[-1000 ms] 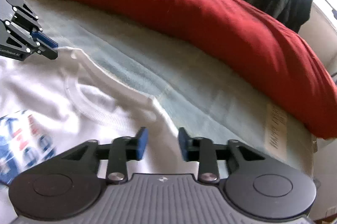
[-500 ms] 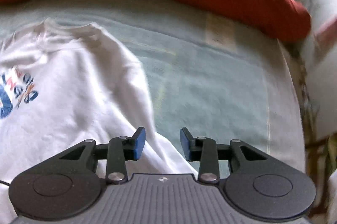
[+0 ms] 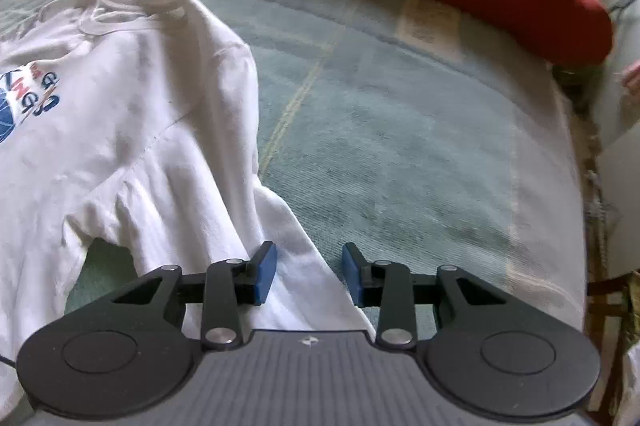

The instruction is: Fold clothes

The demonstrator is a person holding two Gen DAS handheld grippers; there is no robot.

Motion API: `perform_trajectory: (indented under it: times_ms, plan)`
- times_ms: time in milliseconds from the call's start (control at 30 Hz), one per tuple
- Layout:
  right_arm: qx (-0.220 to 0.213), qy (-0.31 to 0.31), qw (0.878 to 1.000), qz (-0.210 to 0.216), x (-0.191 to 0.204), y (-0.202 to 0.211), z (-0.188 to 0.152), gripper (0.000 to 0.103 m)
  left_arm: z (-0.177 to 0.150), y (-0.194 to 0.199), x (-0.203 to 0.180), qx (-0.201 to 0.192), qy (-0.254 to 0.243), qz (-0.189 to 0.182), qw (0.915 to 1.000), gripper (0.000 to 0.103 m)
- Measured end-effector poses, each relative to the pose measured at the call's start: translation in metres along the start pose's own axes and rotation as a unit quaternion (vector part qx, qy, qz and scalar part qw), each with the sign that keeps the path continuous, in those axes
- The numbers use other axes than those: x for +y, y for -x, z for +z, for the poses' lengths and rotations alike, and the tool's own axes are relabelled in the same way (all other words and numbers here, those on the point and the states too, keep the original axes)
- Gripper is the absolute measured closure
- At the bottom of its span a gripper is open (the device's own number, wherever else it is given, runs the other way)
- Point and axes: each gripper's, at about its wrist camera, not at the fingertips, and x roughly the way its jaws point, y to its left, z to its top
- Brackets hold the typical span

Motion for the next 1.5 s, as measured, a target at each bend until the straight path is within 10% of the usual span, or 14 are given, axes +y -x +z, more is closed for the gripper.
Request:
perform_trajectory:
  times_ms: [67, 133, 500, 700, 1067, 1500]
  plan:
    - [0.01, 0.004, 1.0, 0.029, -0.007, -0.004, 0.003, 0.067, 0.001, 0.0, -0.004, 0.002, -0.002, 0.002, 1.0, 0.078]
    - [0.022, 0.004, 0.998, 0.067, -0.014, -0.007, 0.007, 0.099, 0.003, 0.001, -0.008, 0.004, -0.001, 0.001, 1.0, 0.078]
    - [-0.036, -0.061, 0.996, -0.048, -0.05, 0.017, 0.013, 0.099, 0.015, 0.006, -0.013, -0.004, 0.014, 0.002, 0.9999, 0.077]
    - [-0.073, -0.109, 0.99, -0.049, -0.035, 0.046, 0.0, 0.079, 0.007, 0.014, -0.007, 0.001, 0.037, 0.003, 0.9993, 0.074]
    - [-0.025, -0.041, 0.991, 0.122, 0.101, 0.07, -0.037, 0.039, -0.054, 0.05, 0.007, 0.035, 0.109, -0.006, 0.9933, 0.055]
    - [0.015, 0.012, 0.993, 0.113, 0.218, 0.114, -0.074, 0.014, -0.127, 0.069, -0.012, 0.058, 0.047, -0.102, 0.992, 0.042]
